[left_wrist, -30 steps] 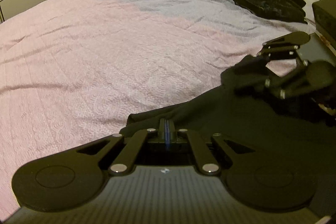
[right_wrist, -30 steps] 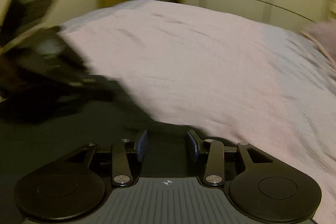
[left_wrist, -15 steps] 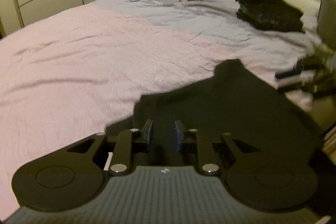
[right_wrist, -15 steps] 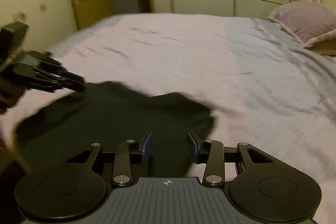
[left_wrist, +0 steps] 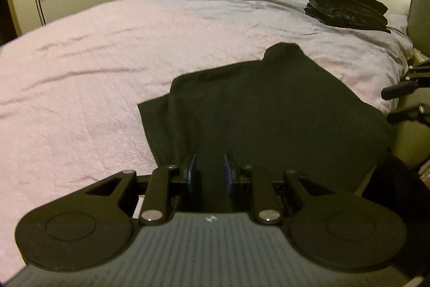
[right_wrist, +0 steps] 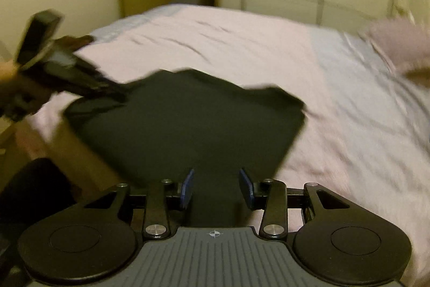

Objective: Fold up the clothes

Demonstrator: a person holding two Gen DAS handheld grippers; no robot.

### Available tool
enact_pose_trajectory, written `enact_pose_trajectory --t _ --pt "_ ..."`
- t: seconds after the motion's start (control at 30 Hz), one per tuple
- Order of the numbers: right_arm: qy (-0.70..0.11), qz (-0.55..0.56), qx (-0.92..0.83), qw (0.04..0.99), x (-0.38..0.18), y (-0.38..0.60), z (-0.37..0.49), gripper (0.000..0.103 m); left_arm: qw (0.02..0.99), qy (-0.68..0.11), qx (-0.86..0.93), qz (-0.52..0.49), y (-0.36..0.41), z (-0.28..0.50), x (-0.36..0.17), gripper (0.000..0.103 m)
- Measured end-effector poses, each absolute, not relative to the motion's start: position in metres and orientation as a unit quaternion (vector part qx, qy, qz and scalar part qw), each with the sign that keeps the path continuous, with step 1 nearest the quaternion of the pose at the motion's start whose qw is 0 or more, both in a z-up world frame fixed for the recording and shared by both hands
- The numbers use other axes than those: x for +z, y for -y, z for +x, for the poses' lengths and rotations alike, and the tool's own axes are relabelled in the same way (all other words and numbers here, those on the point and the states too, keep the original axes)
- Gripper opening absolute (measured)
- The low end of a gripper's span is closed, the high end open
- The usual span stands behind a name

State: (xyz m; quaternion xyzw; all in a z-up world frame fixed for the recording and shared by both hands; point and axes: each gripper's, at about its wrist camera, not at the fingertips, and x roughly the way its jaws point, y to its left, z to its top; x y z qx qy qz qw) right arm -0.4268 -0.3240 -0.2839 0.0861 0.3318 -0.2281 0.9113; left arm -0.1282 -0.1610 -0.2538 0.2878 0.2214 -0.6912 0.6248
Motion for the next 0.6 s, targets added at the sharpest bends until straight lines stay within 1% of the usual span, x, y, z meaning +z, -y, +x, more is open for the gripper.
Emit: enact_pose_trajectory --t 0.1,0.2,0.3,0.4,0.47,0.5,0.6 --pt "-0.334 0.057 -0.218 0.915 -0.281 0.306 -0.42 0.046 0.624 -0.219 -0.695 0.283 0.142 -0.134 -0.25 0.019" --pt "-0.339 0.031 -0.208 0.917 -0.281 0.291 -0.411 0.048 0.615 -0.233 -0.694 0.294 0.133 -0.139 -0.261 0.02" --pt "-0.369 0.034 -0.206 0.906 -0.298 0.302 -0.396 0.053 0.616 -0.238 -0.692 0.291 0.129 -0.137 -0.271 0.02" --pt "-0.377 -0.01 -0.211 0.902 -0.288 0.291 -0.394 0.054 0.623 -0.244 -0.69 0.276 0.127 -0.134 -0.266 0.021" --pt "-0.386 -0.056 -0.211 0.896 -0.286 0.28 -0.394 0.058 0.627 -0.236 -0.689 0.277 0.126 -0.135 -0.262 0.022" --pt "-0.391 -0.084 -0.209 0.892 -0.287 0.273 -0.394 0.06 0.629 -0.23 -0.688 0.281 0.126 -0.137 -0.261 0.023" --pt "-0.408 -0.133 -0.204 0.88 -0.295 0.269 -0.387 0.061 0.628 -0.196 -0.691 0.299 0.121 -0.149 -0.259 0.033"
